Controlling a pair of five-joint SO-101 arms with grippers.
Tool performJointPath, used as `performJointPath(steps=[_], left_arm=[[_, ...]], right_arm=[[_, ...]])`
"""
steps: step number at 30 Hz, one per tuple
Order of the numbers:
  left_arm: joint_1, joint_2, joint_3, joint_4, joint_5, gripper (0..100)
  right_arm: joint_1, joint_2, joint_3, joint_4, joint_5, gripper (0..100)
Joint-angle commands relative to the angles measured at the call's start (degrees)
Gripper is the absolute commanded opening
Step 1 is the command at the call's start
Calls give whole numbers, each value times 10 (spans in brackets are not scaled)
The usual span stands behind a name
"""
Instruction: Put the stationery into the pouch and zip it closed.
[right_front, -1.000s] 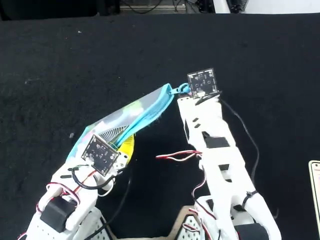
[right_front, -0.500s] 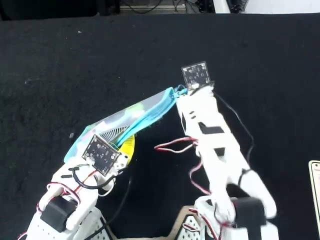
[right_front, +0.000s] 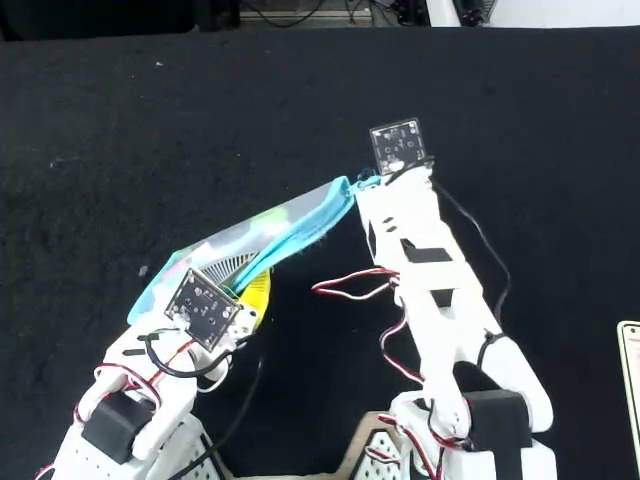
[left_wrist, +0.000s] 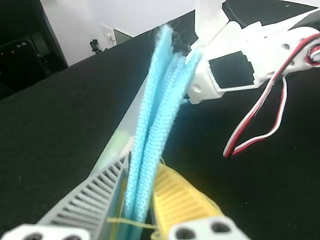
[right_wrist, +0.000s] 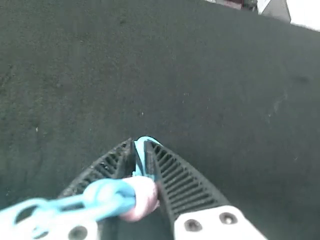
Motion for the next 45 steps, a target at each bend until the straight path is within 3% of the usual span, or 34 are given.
performJointPath(steps=[1, 4, 11, 21, 27, 38, 45], left_arm=[[-4, 2, -14, 5, 9, 30], [-4, 2, -14, 5, 9, 30], [-7, 2, -14, 5, 9, 30], [-113, 2, -14, -45, 23, 30], [-172, 2, -14, -69, 86, 30], [-298, 1, -26, -128, 171, 30], [-324, 2, -27, -174, 173, 30]], right_arm=[[0, -71, -35, 77, -10, 143], [-11, -124, -22, 127, -9, 203], [-14, -247, 48, 129, -10, 191], [-110, -419, 149, 133, -50, 194], [-86, -453, 163, 129, -55, 194], [-16, -454, 163, 129, -175, 195], [-14, -453, 192, 89, -174, 194]])
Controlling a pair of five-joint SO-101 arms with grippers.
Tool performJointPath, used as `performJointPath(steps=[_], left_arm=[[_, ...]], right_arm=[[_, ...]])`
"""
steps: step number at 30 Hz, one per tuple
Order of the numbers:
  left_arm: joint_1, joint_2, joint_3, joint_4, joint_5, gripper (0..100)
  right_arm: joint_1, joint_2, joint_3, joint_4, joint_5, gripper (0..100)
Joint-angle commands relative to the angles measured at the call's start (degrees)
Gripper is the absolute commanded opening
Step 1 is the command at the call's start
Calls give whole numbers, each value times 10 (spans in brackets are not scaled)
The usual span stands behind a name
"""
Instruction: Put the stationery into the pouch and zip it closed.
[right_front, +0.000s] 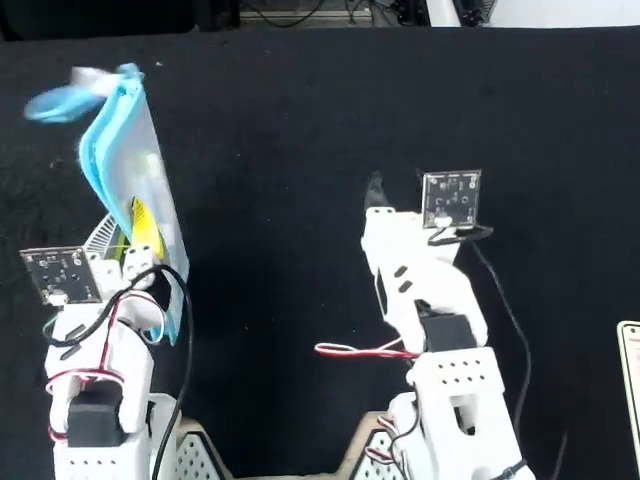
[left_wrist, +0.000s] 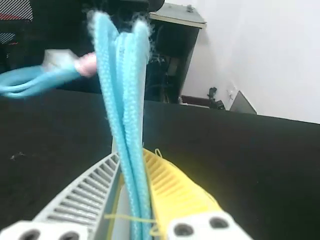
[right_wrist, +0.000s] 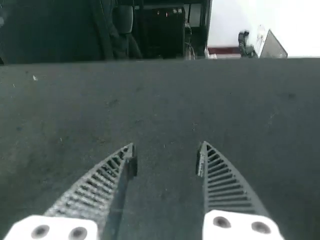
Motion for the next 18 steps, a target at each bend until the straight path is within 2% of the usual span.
performJointPath(steps=[1, 6, 12, 18], left_arm=[[-7, -4, -26, -44, 1, 30], [-5, 2, -44, -84, -2, 30], [15, 14, -6, -229, -83, 30], [23, 155, 7, -382, -107, 32]], right_arm=[[11, -15, 28, -61, -4, 192], [11, -15, 64, -121, -4, 186], [12, -15, 64, -127, -4, 7], [12, -15, 69, -147, -4, 50]])
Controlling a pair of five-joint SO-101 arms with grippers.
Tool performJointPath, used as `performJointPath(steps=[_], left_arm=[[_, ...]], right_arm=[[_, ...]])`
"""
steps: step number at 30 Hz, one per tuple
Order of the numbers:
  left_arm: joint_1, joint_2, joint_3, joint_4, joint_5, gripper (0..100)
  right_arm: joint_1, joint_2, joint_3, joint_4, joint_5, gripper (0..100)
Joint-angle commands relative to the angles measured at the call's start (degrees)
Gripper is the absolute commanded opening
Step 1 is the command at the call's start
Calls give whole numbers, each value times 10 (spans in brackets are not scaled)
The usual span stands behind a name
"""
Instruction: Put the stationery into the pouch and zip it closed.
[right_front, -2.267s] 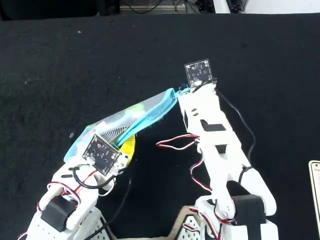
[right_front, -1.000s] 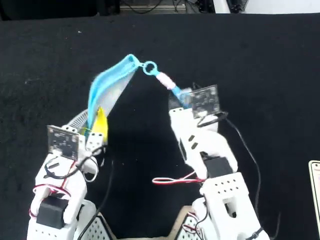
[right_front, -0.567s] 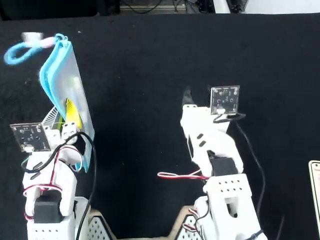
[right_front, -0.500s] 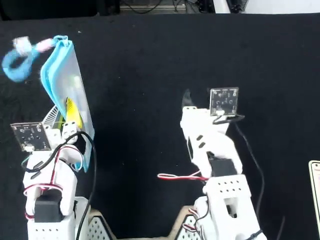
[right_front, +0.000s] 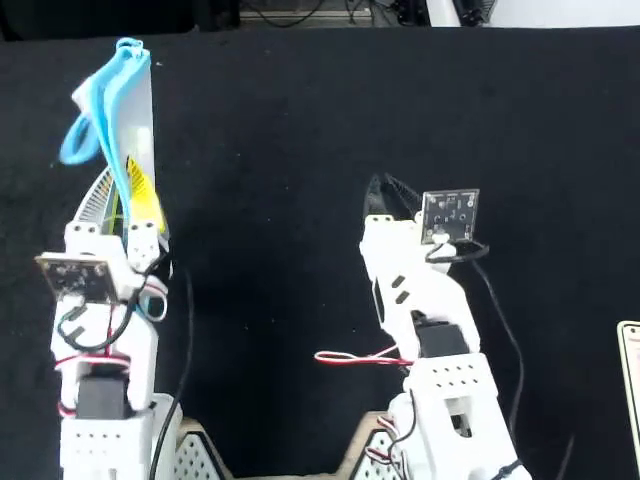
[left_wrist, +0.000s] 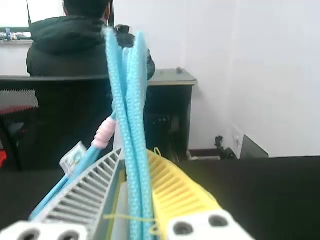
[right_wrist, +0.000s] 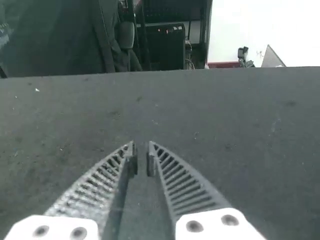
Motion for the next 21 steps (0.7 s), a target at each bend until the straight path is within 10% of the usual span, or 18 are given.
performJointPath(steps=[1, 12, 21], left_arm=[[15, 117, -30, -130, -12, 32], [118, 494, -178, -216, -68, 30], [205, 552, -124, -218, -79, 34]], right_arm=[[12, -15, -6, -19, -4, 50], [11, -15, -6, -19, -4, 50], [10, -15, -6, -19, -4, 50]])
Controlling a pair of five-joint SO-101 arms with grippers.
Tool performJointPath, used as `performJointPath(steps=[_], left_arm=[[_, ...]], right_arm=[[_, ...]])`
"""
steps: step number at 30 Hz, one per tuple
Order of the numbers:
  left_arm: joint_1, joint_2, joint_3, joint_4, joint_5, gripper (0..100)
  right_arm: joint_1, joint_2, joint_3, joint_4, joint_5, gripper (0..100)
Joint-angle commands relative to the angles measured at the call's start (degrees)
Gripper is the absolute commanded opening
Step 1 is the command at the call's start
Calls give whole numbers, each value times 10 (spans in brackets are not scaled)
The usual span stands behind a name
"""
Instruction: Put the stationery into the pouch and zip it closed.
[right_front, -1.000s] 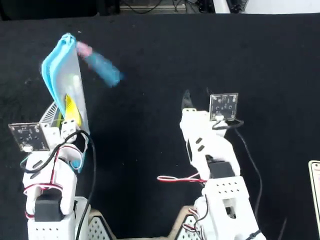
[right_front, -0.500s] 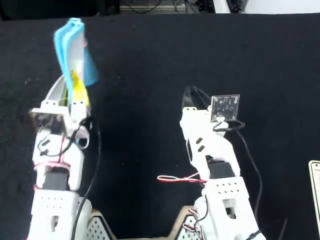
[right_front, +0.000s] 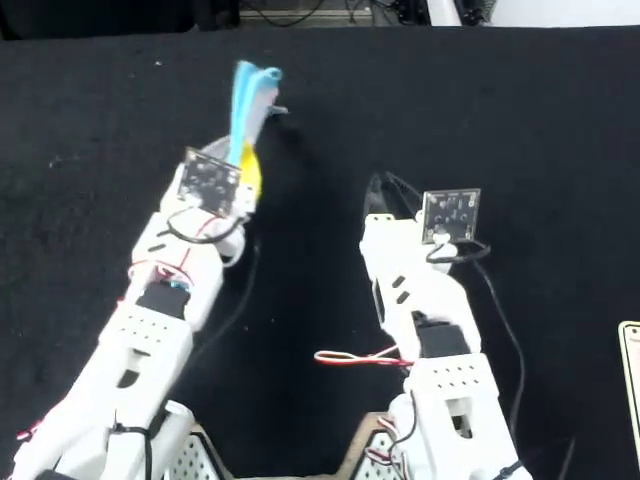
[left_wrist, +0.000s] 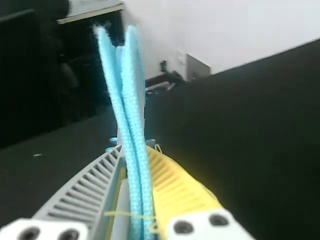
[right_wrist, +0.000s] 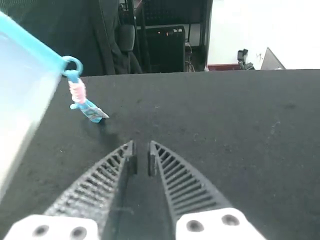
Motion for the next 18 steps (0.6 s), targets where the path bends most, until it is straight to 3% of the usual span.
performJointPath(steps=[1, 7, 9, 18], left_arm=[[50, 12, 17, -6, 4, 37], [84, 12, 36, -3, 1, 223], [79, 12, 38, -3, 7, 234], [-98, 13, 25, -4, 7, 234]], right_arm=[[10, -15, -6, -15, -4, 50], [10, -15, -6, -14, -4, 50], [10, -15, -6, -14, -4, 50], [9, -15, 0, -18, -4, 50]])
